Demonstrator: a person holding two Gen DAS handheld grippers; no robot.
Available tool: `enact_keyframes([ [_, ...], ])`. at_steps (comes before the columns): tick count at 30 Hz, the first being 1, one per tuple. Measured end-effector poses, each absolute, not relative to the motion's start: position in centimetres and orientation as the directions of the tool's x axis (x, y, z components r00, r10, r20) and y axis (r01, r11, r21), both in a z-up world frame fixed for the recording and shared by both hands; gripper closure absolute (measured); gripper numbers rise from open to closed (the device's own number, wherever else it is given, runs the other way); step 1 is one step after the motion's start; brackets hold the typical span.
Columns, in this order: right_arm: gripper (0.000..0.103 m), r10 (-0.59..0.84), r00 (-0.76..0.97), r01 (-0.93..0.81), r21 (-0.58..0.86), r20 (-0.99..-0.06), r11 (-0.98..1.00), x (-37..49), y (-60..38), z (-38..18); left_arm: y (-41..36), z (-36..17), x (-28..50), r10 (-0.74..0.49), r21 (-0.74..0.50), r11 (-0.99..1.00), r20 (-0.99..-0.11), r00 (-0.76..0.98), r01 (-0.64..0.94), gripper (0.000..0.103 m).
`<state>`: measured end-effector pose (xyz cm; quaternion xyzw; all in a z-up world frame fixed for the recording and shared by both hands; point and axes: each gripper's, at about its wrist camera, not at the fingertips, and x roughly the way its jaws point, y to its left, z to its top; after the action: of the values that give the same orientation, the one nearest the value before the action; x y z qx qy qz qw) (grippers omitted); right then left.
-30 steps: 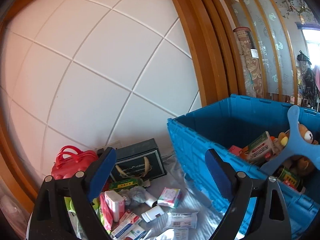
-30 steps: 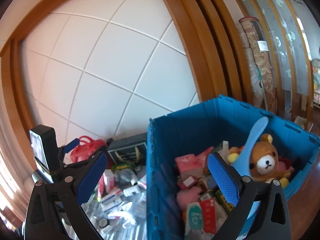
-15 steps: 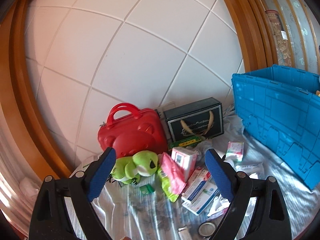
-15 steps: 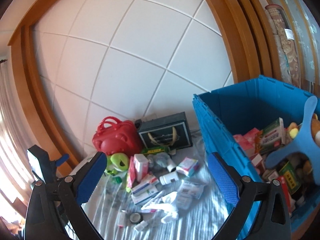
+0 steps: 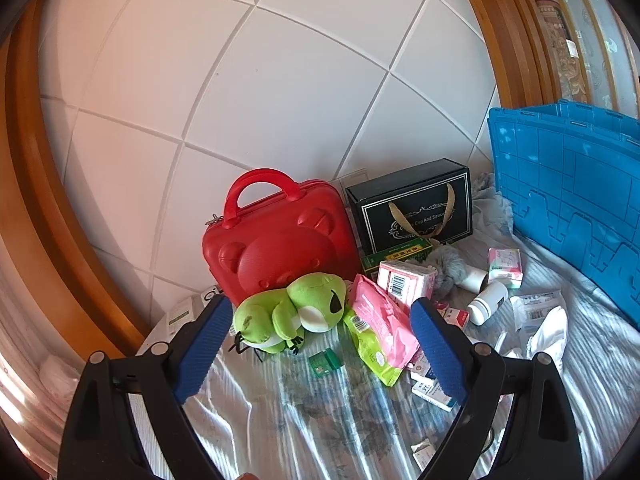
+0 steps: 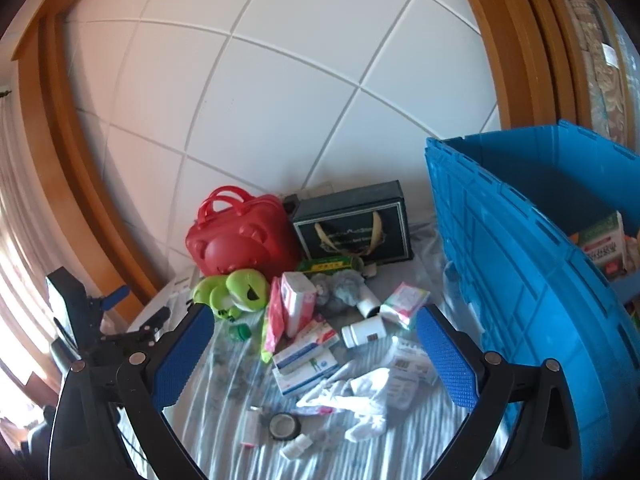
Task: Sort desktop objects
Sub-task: 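Move both tools back to the pile on the table, then grasp the pink wet-wipe pack with the left tool while the right tool grasps the white round container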
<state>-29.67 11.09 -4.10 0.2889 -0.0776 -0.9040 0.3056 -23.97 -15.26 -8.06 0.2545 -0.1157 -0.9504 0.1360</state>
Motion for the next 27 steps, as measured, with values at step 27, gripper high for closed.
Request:
enact_keyframes([
  [27, 0.001, -0.545, -0.297, 0.4, 0.416, -0.784, -0.817, -47.1, 1.2, -23.8, -16.4, -27.5, -39.1, -0.13, 0.105, -0.992, -0.772, -0.622, 0.077, 0.036],
])
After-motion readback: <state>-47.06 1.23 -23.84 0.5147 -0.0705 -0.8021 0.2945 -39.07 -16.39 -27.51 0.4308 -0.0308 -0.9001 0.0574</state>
